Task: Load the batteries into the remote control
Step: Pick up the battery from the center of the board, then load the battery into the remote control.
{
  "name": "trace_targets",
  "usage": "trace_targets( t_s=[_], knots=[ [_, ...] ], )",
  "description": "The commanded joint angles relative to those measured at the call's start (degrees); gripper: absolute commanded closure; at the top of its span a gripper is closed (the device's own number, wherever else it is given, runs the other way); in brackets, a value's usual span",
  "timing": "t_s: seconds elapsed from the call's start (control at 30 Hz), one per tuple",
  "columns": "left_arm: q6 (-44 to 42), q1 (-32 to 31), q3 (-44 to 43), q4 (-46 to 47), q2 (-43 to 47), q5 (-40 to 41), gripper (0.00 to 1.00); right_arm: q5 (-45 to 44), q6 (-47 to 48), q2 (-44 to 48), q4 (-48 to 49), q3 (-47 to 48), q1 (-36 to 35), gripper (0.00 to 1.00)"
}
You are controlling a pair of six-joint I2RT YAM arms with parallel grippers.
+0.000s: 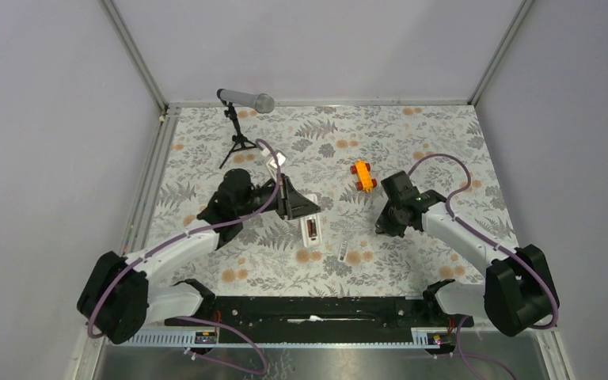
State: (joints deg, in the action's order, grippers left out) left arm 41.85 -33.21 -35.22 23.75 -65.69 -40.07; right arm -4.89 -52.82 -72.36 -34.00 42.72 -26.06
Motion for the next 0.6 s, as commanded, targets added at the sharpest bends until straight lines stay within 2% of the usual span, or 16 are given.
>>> trace_targets(
  t_s=[0.0,0.2,0.4,0.57],
  knots=[
    [1.2,-3.45,-2.06,5.41,-4.17,-1.28,1.0,3.46,6.63,1.95,1.5,1.57,0.29,0.96],
    [5.13,-5.54,-7.91,2.13,-14.21,-3.04,1.0,12.52,11.99,7.41,3.38,3.58,0.29,0.96],
    [13.66,-5.59,-10.33,9.13,-22.75,-8.58,1.0,22.67,13.06,14.33,6.06,4.5,0.31,0.92],
    [23.41,-5.33,-12.57,20.2,-29.8,-12.03,1.0,34.89,10.83,13.9,10.46,6.18,0.31,0.93]
  ],
)
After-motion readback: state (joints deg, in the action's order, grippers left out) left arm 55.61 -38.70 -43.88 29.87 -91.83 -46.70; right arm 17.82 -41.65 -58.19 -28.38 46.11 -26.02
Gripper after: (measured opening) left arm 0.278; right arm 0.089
